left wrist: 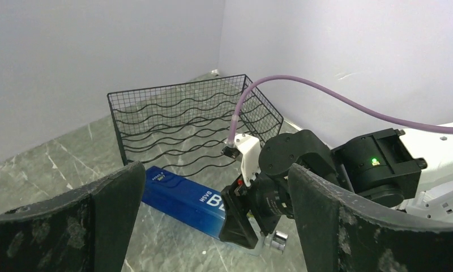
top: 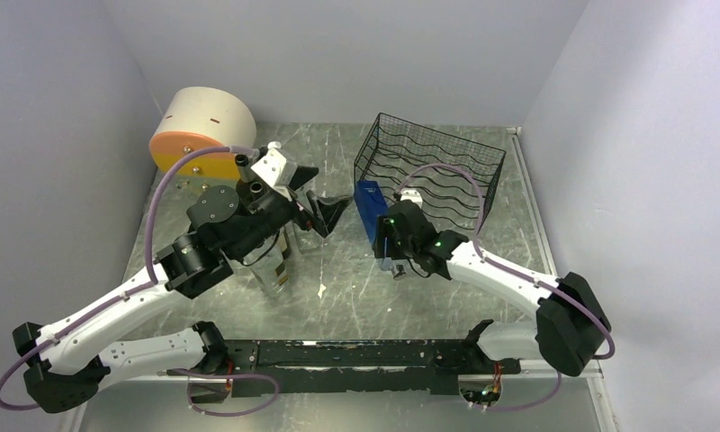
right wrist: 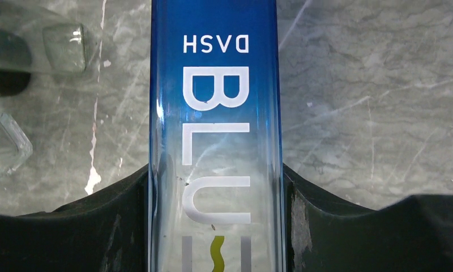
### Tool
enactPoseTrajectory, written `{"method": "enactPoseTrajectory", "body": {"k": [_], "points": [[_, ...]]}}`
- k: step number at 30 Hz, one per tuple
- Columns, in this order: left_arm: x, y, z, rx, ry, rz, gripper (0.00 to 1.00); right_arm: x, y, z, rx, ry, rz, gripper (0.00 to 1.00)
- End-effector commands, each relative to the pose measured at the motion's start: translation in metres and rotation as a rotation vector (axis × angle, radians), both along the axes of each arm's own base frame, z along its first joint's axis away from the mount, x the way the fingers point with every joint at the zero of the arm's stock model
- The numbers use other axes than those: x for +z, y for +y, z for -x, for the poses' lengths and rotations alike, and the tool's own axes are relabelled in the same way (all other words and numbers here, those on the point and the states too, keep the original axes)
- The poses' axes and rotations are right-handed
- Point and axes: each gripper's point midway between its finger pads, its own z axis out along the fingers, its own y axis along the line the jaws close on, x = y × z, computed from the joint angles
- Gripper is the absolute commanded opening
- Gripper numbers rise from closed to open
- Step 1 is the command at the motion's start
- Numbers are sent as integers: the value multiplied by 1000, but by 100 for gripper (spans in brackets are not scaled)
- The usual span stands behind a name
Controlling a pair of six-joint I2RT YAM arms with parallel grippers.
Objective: Put the wine bottle on the wine rack
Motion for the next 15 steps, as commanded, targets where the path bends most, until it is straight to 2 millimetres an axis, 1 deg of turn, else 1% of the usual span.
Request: {"method": "enactPoseTrajectory", "body": {"k": [1,7,12,15], "points": [[10,12,3,30,18,20,100,66,27,-52,-97,-236,-176,0],[12,9,6,5,8,0,100,63,19,-61,-159,-244,-142,0],[11,7,10,-25,-10,-6,98,71,19,-69,-164,-273,-139,0],[13,9,10,-13,-3,-3,99,73,19,-75,-192,-283,-149,0]]}}
